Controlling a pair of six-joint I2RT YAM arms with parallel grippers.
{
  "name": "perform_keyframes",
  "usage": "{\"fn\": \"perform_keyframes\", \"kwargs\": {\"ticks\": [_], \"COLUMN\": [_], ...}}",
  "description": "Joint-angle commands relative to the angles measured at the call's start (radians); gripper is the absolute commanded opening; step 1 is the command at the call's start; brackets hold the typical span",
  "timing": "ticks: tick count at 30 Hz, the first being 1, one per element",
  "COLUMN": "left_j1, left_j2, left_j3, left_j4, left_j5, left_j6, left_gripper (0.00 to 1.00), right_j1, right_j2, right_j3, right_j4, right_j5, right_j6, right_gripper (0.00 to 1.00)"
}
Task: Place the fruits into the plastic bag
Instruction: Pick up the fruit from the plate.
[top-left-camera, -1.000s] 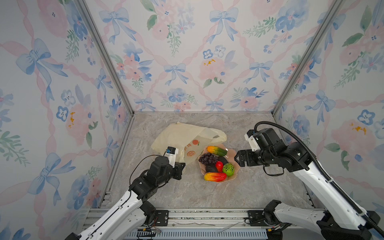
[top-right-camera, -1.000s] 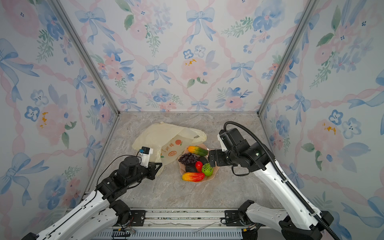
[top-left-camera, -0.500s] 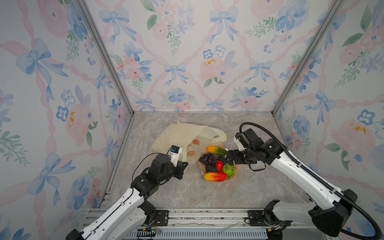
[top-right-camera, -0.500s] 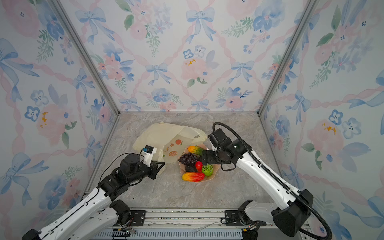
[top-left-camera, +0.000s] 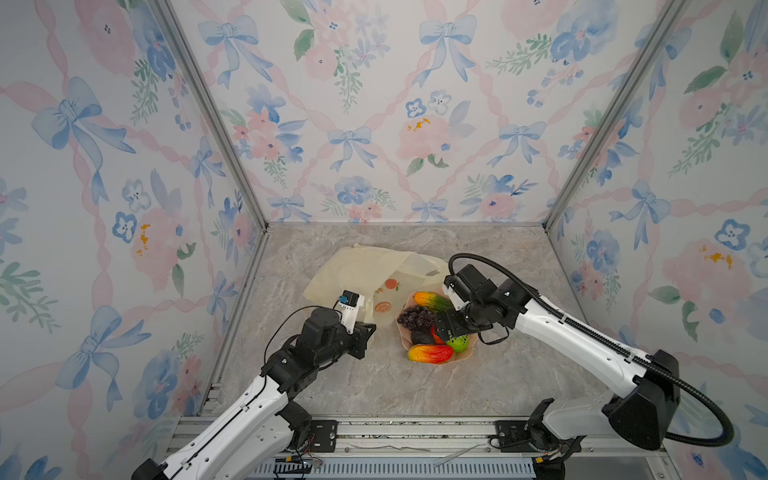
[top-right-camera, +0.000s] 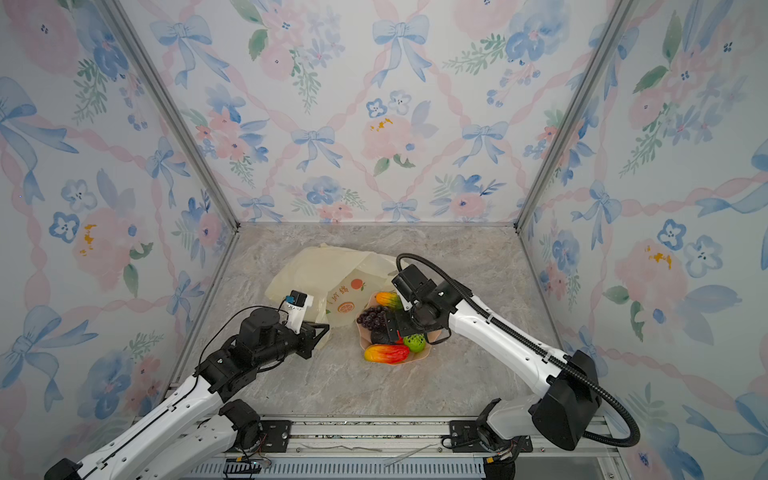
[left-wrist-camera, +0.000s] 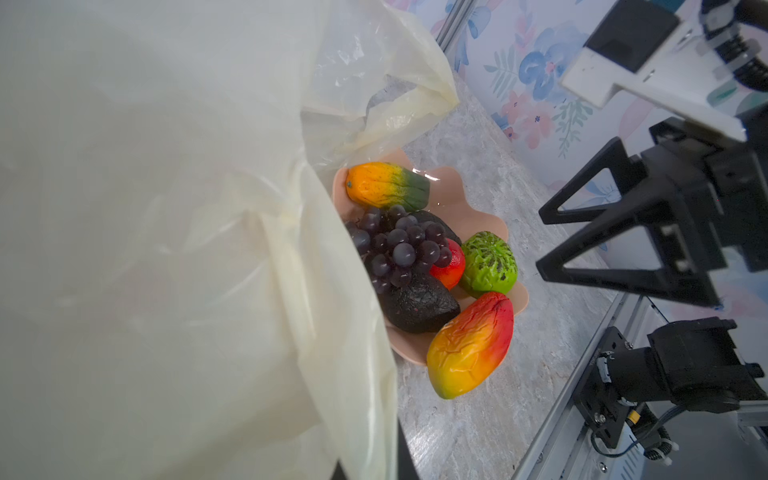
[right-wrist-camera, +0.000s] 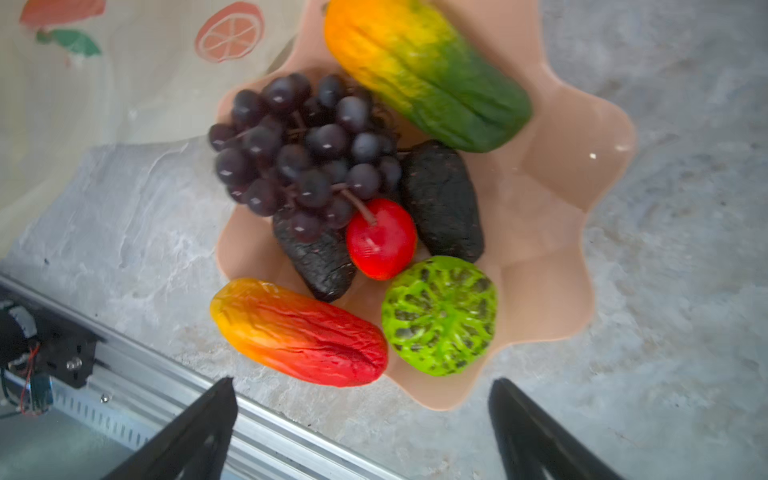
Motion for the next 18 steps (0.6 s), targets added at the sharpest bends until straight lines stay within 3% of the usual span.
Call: {"fn": "perform_keyframes", "kwargs": {"ticks": [1, 8, 18], "left_j1": [0.006, 0.004, 0.005], "left_j2": [-0.011, -0.022, -0.022], "left_j3": [0.016, 0.013, 0.012], "left_j4": [0.016, 0.015, 0.014], "left_j5": [0.020, 0.018, 0.013], "left_j6": [0.020, 0.017, 0.015], "left_gripper": [0.00, 0.00, 0.00], "right_j1": [0.128, 0.280, 0.344], "right_j2": [0.073, 0.186, 0.232], "right_j3": [0.076, 0.117, 0.112], "right_j4": [-0.056, -0.096, -0.096], "right_j5": [0.035, 0.204, 0.248], "right_j6": [-0.152, -0.266, -0.329], "right_gripper": [0.97, 0.97, 0.97]}}
